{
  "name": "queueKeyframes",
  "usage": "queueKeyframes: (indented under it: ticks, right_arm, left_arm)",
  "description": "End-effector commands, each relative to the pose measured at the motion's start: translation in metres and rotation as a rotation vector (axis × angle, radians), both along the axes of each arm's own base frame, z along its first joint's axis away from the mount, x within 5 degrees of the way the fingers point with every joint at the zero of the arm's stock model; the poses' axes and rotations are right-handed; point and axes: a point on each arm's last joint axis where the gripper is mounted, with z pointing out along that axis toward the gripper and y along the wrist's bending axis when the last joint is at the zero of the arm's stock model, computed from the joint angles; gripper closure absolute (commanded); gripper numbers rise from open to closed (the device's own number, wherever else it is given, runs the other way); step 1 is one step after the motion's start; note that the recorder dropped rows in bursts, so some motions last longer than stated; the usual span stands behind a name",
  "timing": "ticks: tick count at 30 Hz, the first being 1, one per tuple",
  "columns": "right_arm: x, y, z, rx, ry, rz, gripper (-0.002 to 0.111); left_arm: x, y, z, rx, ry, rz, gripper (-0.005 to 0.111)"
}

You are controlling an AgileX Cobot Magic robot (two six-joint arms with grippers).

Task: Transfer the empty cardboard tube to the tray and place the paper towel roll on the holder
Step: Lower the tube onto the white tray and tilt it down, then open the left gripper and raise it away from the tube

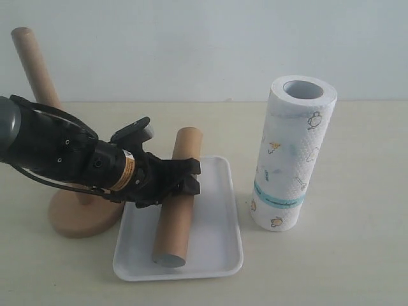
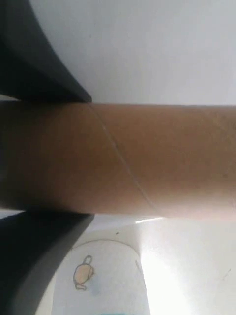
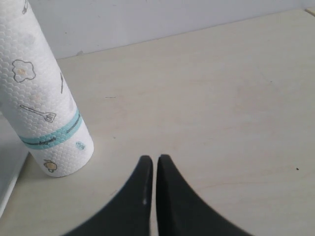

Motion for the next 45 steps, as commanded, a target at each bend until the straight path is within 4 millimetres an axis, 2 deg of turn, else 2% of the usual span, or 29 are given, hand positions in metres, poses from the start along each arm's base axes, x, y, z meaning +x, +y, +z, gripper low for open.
queueKeyframes:
  ticks: [1,4,6,11,22,25,31,41,43,45]
  right_arm:
    - [0.0,0.0,0.001,-0.005,-0.013,0.0,0.106]
    - [0.0,0.0,0.001,-0.005,-0.013,0.0,0.106]
    - [0.0,0.0,0.001,-0.005,-0.013,0.0,0.106]
    - [0.0,0.0,0.001,-0.005,-0.013,0.0,0.106]
    - [0.0,0.0,0.001,-0.003,-0.013,0.0,0.106]
    - [0.0,0.0,0.001,-0.003,-0.013,0.0,0.106]
    - [0.0,0.0,0.001,-0.005,-0.013,0.0,0.106]
    - [0.0,0.0,0.001,-0.004,-0.013,0.0,0.106]
    - [0.0,0.0,0.001,-0.004,-0.013,0.0,0.106]
    - [0.0,0.0,0.001,-0.004,-0.013,0.0,0.106]
  left_arm:
    - [0.001,-0.001,-0.001,-0.004,0.008,0.016,0.098]
    - [0.0,-0.002,-0.001,-0.018,0.014,0.004,0.08]
    - [-0.002,-0.004,0.0,-0.038,0.022,-0.013,0.063]
    - [-0.003,-0.006,0.001,-0.055,0.03,-0.028,0.047]
    - [-0.004,-0.007,0.001,-0.074,0.038,-0.04,0.047]
    - [-0.004,-0.011,0.007,-0.119,0.043,-0.052,0.047]
    - [-0.002,-0.021,0.04,-0.154,-0.056,-0.214,0.048]
    - [-0.01,-0.016,0.084,-0.153,-0.183,-0.263,0.048]
    - [-0.014,-0.016,0.093,-0.174,-0.197,-0.279,0.052]
    - [-0.02,-0.017,0.105,-0.21,-0.211,-0.314,0.062]
